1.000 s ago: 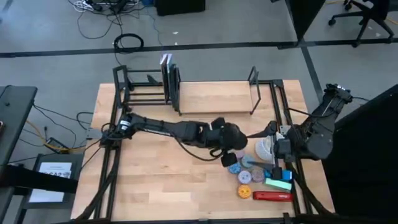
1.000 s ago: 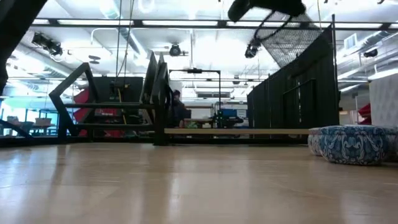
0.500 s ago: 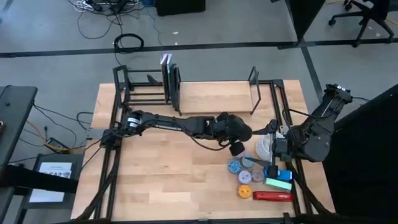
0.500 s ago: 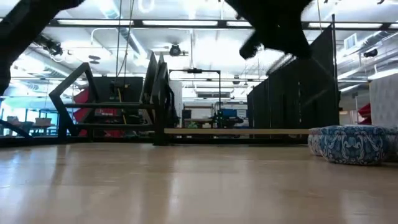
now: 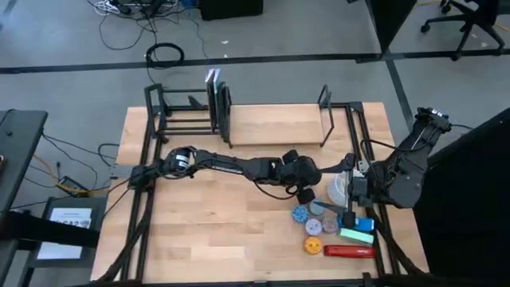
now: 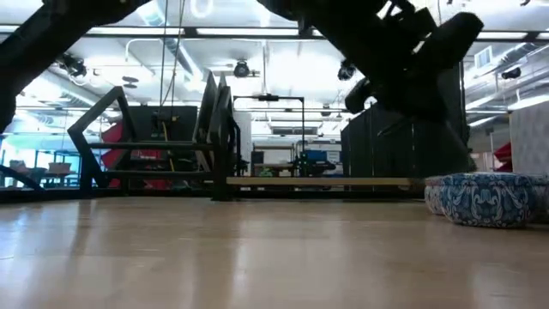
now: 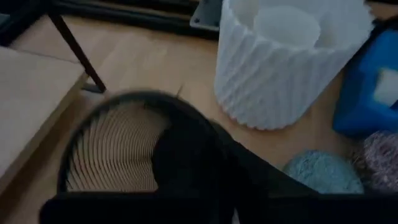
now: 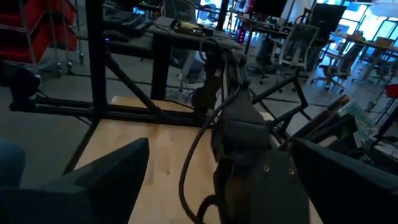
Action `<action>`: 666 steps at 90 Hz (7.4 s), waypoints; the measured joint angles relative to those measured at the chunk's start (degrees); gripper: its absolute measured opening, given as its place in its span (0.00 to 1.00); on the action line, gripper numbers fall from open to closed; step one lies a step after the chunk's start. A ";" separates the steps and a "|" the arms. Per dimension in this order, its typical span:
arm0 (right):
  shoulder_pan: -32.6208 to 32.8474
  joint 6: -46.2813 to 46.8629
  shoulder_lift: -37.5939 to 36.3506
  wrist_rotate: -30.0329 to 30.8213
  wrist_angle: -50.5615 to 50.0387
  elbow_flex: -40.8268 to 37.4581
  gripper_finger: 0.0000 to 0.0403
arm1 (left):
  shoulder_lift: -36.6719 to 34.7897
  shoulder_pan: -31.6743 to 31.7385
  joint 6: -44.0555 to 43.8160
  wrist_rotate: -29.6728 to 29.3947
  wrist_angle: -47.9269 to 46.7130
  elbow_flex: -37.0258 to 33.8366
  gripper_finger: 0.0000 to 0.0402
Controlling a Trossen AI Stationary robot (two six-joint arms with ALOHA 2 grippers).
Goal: Stock shelves
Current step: Remove the black pen organizer from the shelf, then remove the brown book from the bookshelf
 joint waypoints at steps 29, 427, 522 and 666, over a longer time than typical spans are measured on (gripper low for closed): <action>0.00 0.38 0.00 -0.05 -0.51 0.00 0.90 | 0.73 -0.42 2.15 0.99 4.76 0.05 0.24; -4.66 7.39 2.94 -0.50 -3.10 -0.01 0.90 | -51.15 34.17 -23.57 -21.69 -24.21 -35.25 0.36; -4.66 6.99 3.19 -0.53 -3.01 -0.01 0.90 | -48.79 35.29 -14.49 -26.19 -29.29 -34.45 0.01; -4.25 7.03 3.48 -0.69 -3.38 -0.02 0.90 | -70.29 -21.22 -69.07 -11.50 11.99 -94.68 0.02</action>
